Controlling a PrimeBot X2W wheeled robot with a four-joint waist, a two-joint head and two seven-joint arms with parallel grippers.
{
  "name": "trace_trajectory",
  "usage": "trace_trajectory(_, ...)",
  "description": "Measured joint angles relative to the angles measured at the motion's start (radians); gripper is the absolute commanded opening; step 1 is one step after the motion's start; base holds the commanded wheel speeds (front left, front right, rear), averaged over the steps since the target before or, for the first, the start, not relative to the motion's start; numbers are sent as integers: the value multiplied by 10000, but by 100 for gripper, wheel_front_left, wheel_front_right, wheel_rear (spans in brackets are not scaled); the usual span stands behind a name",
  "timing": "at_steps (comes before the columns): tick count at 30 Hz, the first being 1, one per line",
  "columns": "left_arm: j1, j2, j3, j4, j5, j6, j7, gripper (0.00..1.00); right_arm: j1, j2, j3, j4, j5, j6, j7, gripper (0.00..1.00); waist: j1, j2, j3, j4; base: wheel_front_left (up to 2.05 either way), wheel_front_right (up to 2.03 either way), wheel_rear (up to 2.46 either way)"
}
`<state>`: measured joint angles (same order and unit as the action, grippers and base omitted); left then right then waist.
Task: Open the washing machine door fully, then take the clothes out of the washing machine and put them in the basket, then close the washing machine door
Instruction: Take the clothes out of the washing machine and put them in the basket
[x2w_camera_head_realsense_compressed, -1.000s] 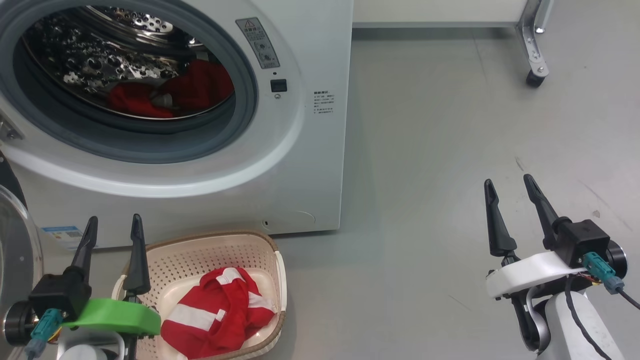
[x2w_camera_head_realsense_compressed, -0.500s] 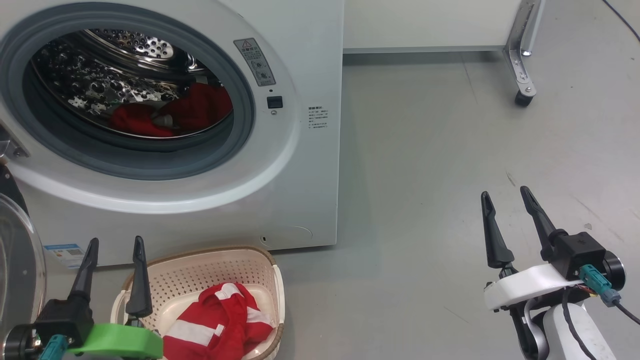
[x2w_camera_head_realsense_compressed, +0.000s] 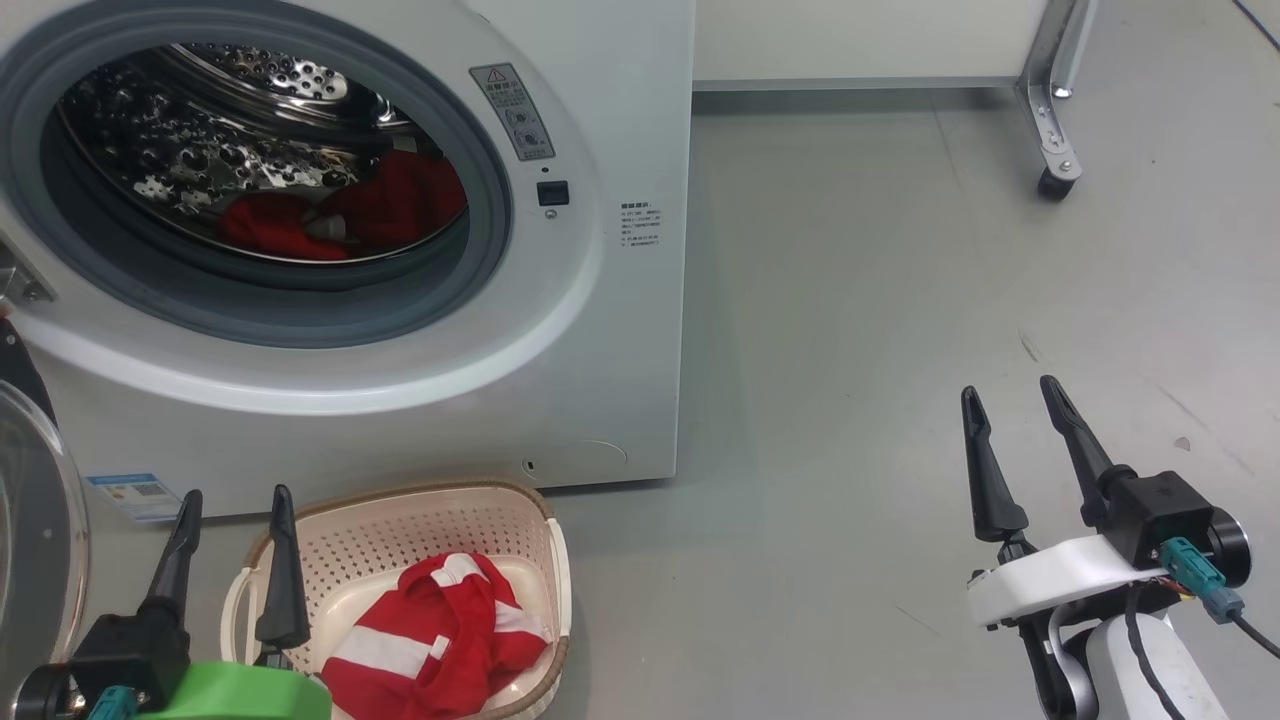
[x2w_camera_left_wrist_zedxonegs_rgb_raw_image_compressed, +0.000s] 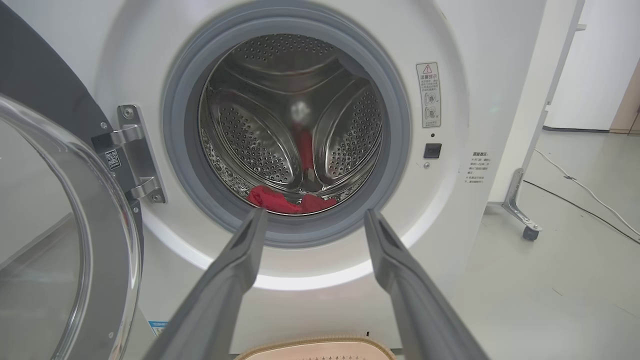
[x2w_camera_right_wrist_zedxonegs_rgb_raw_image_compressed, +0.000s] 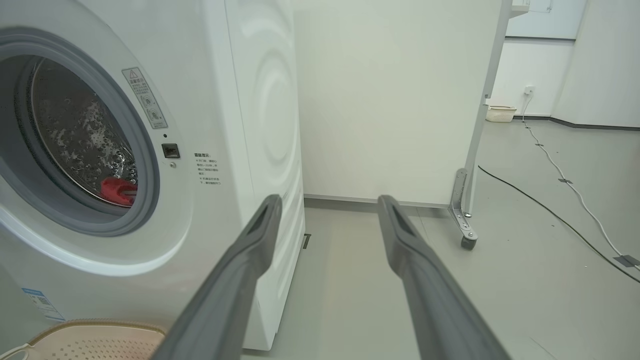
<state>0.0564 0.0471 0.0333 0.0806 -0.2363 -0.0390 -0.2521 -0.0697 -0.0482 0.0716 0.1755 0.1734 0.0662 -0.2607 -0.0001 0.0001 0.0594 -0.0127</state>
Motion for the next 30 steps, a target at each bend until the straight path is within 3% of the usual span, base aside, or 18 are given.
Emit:
trace_trajectory(15,-622,-36,-694,890,-529,-119,138,100,76,21,155,-75,15,2,0,100,1,0,1328,39,0,0,0)
trace_trajectory(23,-2972,19,-688,1064,-508,-201,838,100,-262,27,428,-151,36,15,0,100,1,0,2400,-7,0,0,0)
trace_trajectory(30,-4846,571,-408,1340,-531,-203,1856,100,-734,27,600,-337,113,17,0,100,1,0,3380,-169,0,0,0)
